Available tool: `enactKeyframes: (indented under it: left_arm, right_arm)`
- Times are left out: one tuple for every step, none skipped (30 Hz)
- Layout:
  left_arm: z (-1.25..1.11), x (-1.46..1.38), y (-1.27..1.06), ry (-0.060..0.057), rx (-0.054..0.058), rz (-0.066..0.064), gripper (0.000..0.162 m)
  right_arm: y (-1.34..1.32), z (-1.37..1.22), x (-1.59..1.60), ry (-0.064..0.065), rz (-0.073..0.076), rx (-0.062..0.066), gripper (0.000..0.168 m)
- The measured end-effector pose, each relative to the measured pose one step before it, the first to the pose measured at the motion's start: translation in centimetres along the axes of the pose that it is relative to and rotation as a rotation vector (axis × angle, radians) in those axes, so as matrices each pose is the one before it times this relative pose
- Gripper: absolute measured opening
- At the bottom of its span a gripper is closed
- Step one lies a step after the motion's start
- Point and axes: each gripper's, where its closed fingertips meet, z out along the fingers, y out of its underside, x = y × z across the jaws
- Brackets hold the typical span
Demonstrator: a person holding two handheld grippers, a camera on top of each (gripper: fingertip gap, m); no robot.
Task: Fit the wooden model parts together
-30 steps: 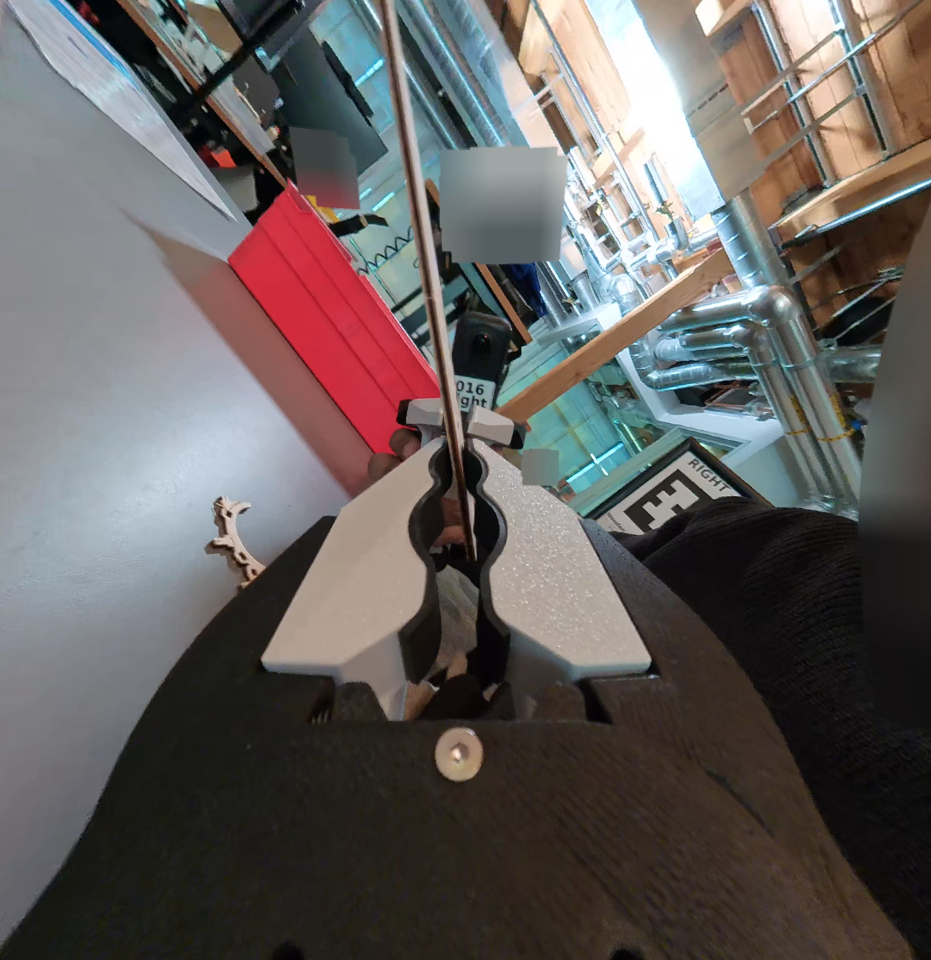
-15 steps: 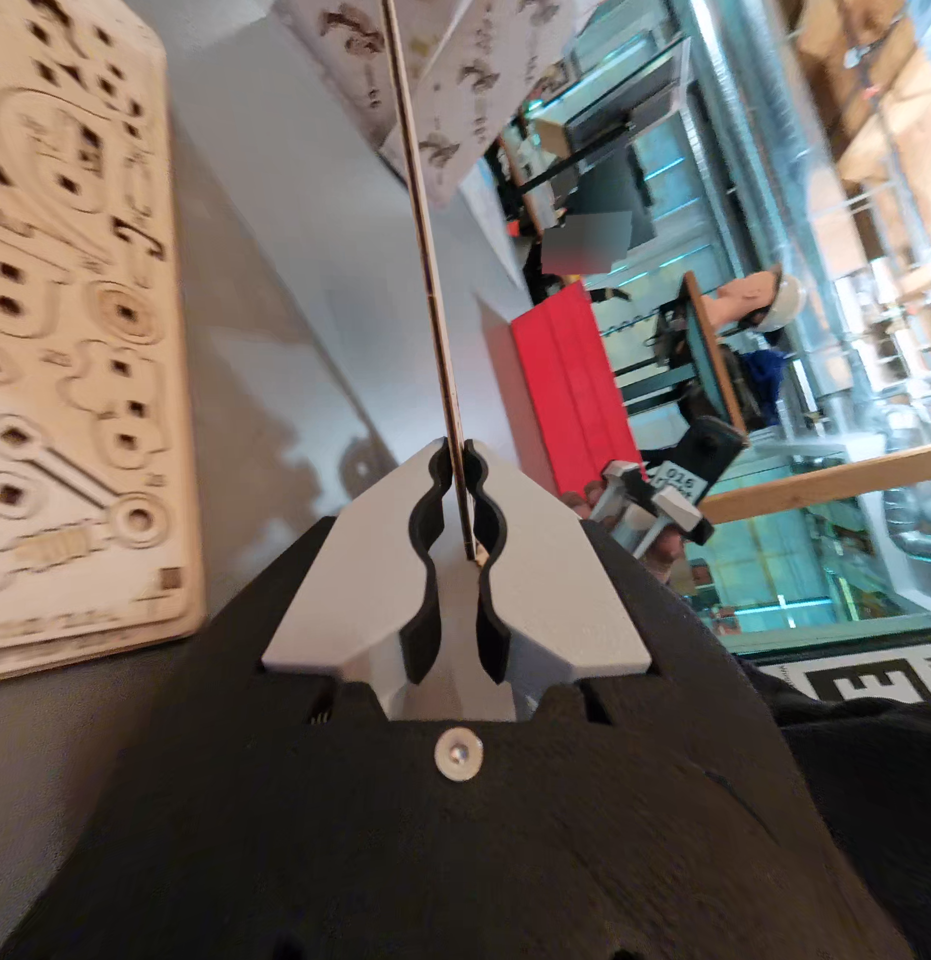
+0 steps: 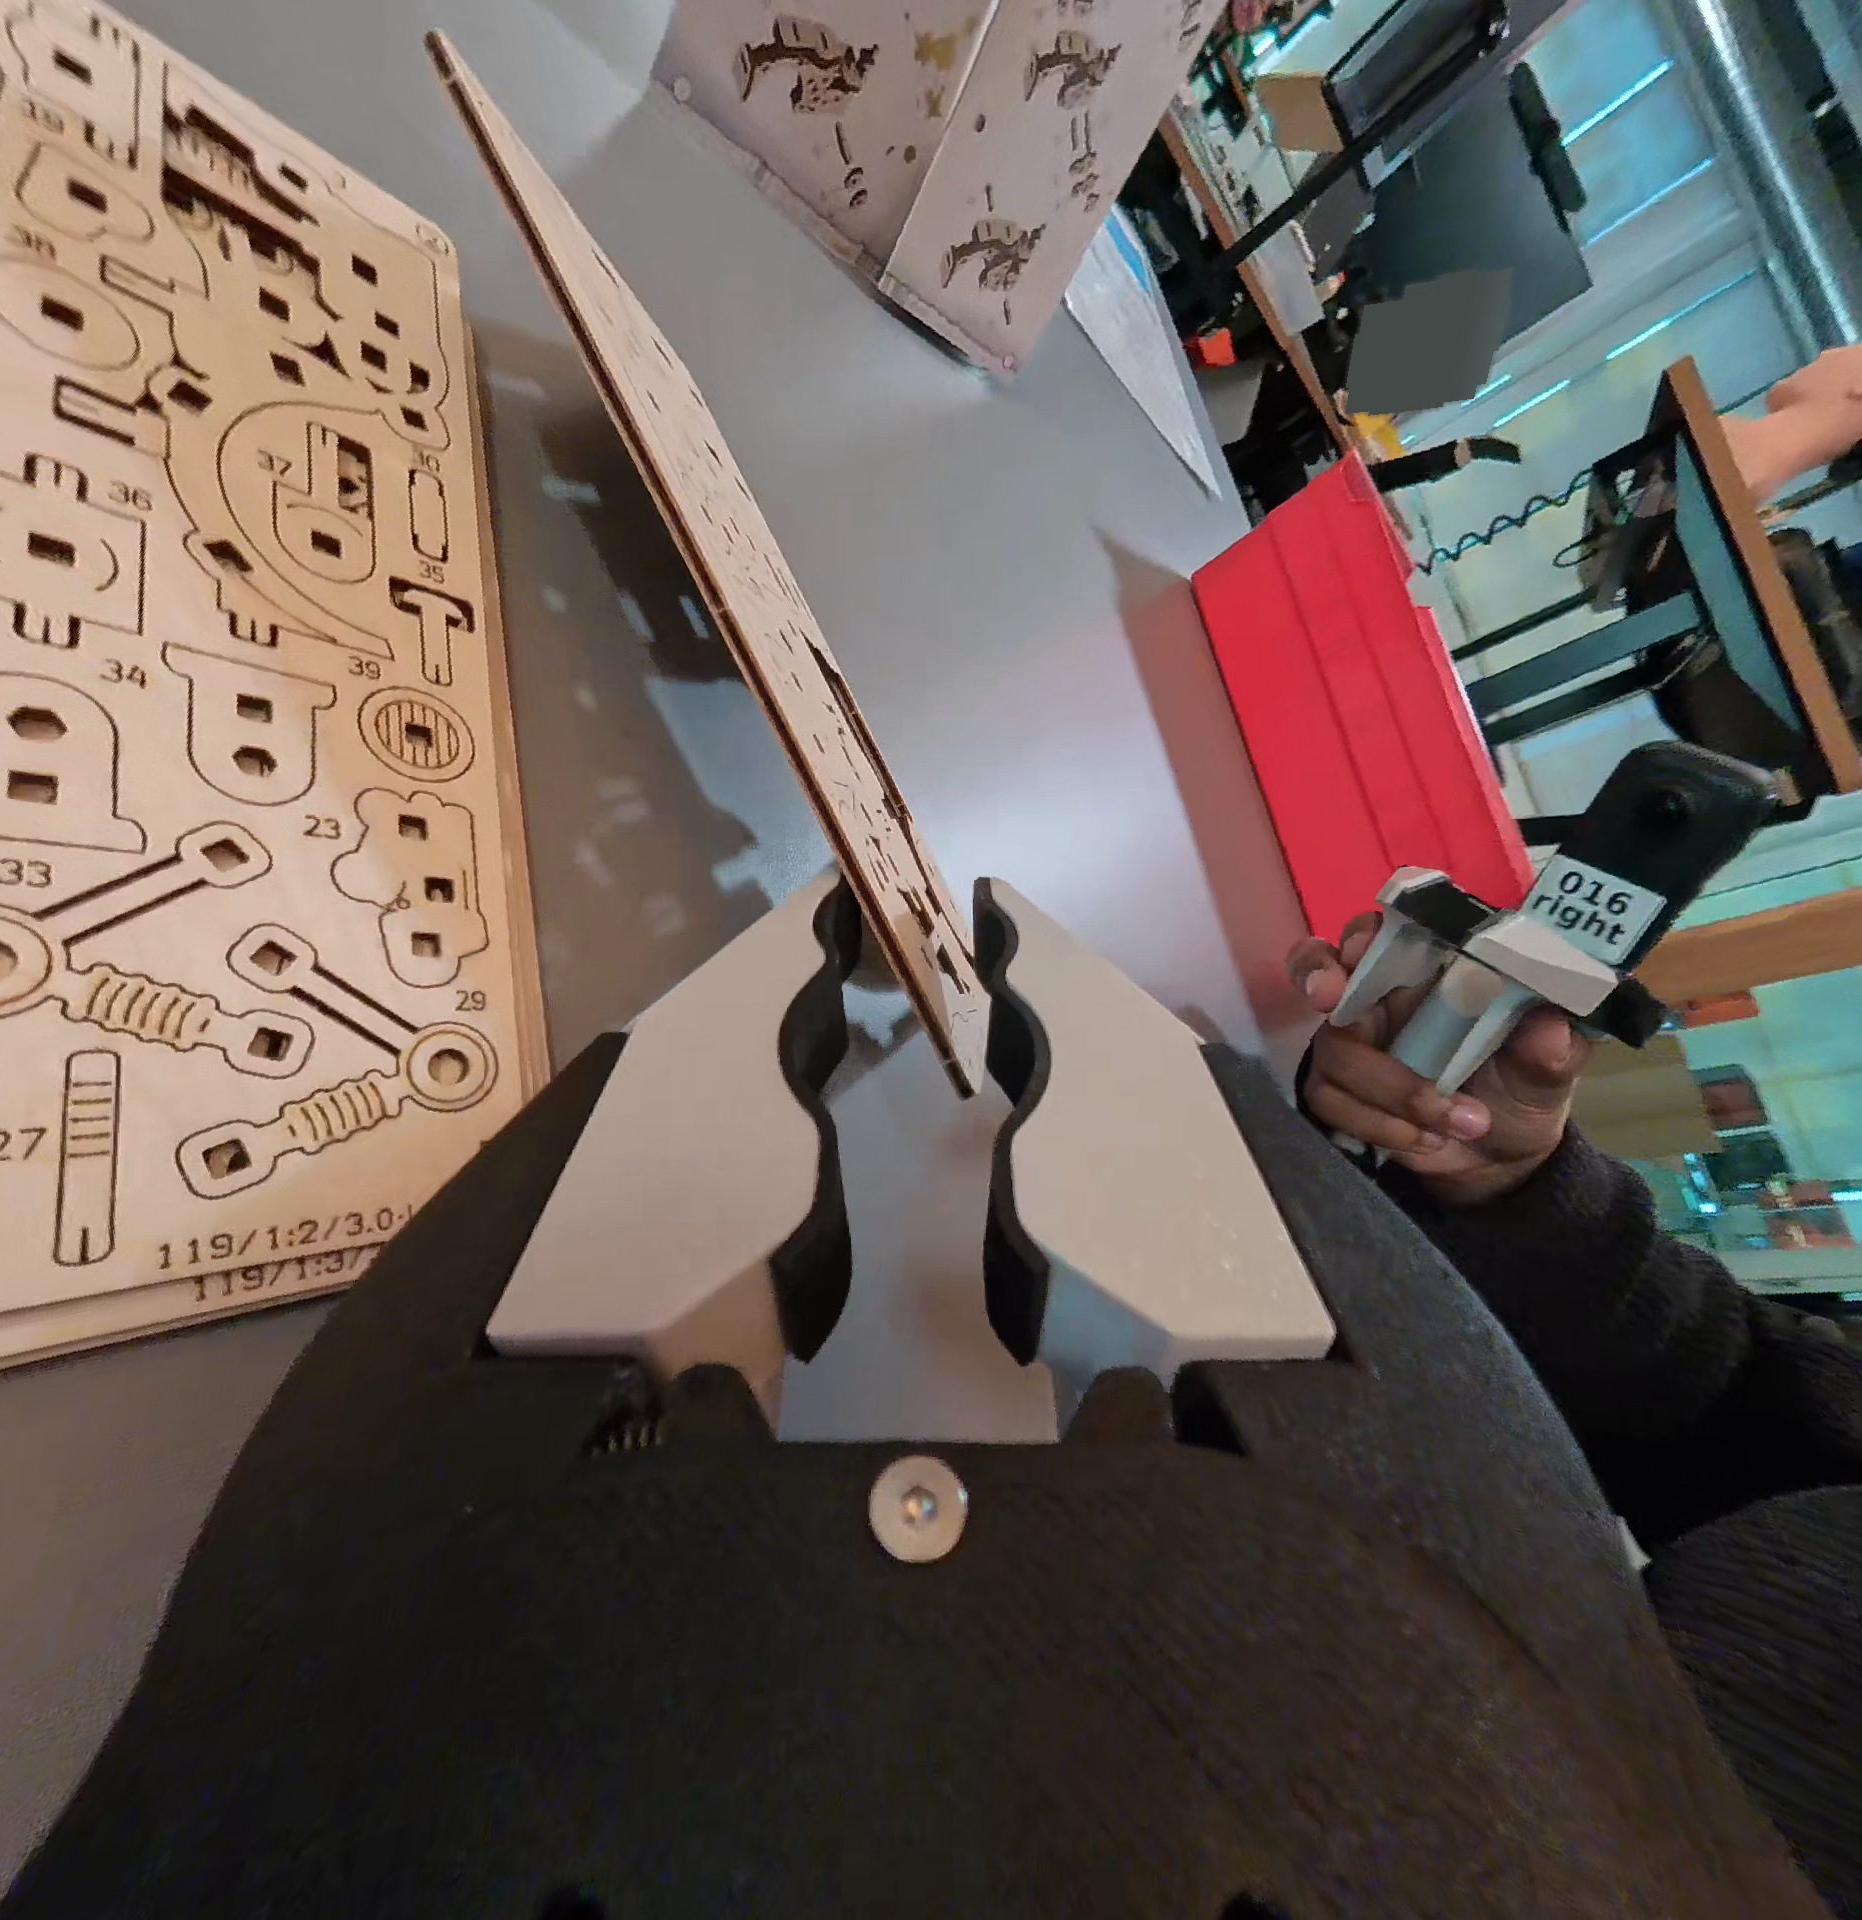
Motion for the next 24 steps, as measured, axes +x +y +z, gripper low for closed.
enactKeyframes:
  left_arm:
    - [0.016,0.01,0.012,-0.0096,0.0001,0.0173,0.022]
    - [-0.001,-0.025,-0.019,-0.012,0.0033,0.0152,0.025]
    - [-0.021,-0.064,-0.118,-0.0148,0.0097,0.014,0.028]
    - [-0.078,-0.083,-0.161,-0.015,0.0117,0.0139,0.032]
    - [-0.131,-0.103,-0.28,-0.0177,0.0163,0.0171,0.036]
    - [-0.173,-0.102,-0.365,-0.0192,0.0209,0.0193,0.039]
    - [-0.201,-0.036,-0.39,-0.0154,0.0218,0.0207,0.041]
    - [-0.2,-0.052,-0.393,-0.0166,0.0225,0.018,0.044]
    - [-0.177,-0.041,-0.36,-0.0142,0.0215,0.0164,0.047]
    - [-0.15,0.058,-0.304,-0.0075,0.0188,0.014,0.048]
    - [-0.142,0.066,-0.289,-0.0063,0.0193,0.0085,0.049]
    - [-0.107,0.123,-0.226,-0.0027,0.0153,0.0074,0.051]
    - [-0.077,0.098,-0.18,-0.0032,0.0121,0.0077,0.053]
    - [-0.018,0.108,-0.025,0.0007,0.0029,0.0093,0.054]
    - [0.086,0.085,0.197,0.004,-0.0121,0.0081,0.054]
    - [0.155,-0.071,0.298,-0.0012,-0.0162,-0.0016,0.054]
    - [0.165,-0.006,0.28,0.008,-0.0122,-0.0095,0.053]
    - [0.151,0.019,0.299,0.0118,-0.015,-0.0132,0.052]
    - [0.129,-0.084,0.239,0.0035,-0.0119,-0.0138,0.052]
    - [0.071,-0.064,0.107,0.0025,-0.004,-0.0075,0.052]
    - [0.042,0.008,0.083,0.0034,-0.005,0.0002,0.051]
    - [0.075,0.047,0.152,0.004,-0.0108,0.0051,0.05]
    - [0.131,0.051,0.267,0.0016,-0.0166,0.0073,0.051]
    - [0.184,0.086,0.378,0.0031,-0.0215,0.0096,0.05]
  right_arm:
    - [0.048,0.011,0.011,0.0023,-0.0042,-0.0024,0.016]
    - [0.028,-0.004,0.022,0.0029,-0.0049,-0.0018,0.016]
    - [0.01,-0.004,0.024,0.0038,-0.0052,-0.0017,0.016]
    - [0.031,-0.021,0.055,0.0055,-0.0061,-0.0023,0.016]
    - [0.046,-0.014,0.104,0.009,-0.0075,-0.0039,0.016]
    - [0.078,-0.001,0.16,0.0122,-0.0103,-0.0059,0.016]
    - [0.109,0.002,0.188,0.0151,-0.0135,-0.0084,0.016]
    - [0.161,0.027,0.214,0.0175,-0.0157,-0.0105,0.016]
    - [0.167,0.036,0.17,0.0163,-0.0148,-0.0112,0.016]
    - [0.08,0.06,0.024,0.0069,-0.0077,-0.0068,0.016]
    - [0.066,0.046,-0.051,0.0018,-0.0066,-0.0041,0.016]
    - [0.049,0.031,-0.042,0.0011,-0.0052,-0.0032,0.016]
    - [0.024,0.02,-0.005,0.0021,-0.003,-0.0021,0.016]
    - [0.01,0.004,0.005,0.0011,-0.0001,-0.0003,0.016]
    - [-0.016,-0.009,0.032,0.0003,0.0024,0.0011,0.016]
    - [-0.022,-0.02,0.053,0.0007,0.0041,0.0013,0.016]
    - [-0.008,-0.016,0.059,0.0005,0.0052,0.0011,0.016]
    - [-0.013,-0.013,0.058,-0.0001,0.0055,0.001,0.016]
    - [0.0,-0.016,0.034,-0.0006,0.0045,0.0002,0.016]
    - [0.001,-0.009,0.018,-0.0002,0.0028,-0.0002,0.016]
    - [0.003,0.004,0.008,0.0001,0.0009,0.0,0.016]
    - [0.018,0.0,-0.01,0.0,-0.0001,-0.0009,0.016]
    - [0.032,0.023,-0.017,-0.0007,-0.0007,-0.0021,0.016]
    - [0.033,0.013,-0.021,-0.0007,0.0003,-0.0022,0.016]
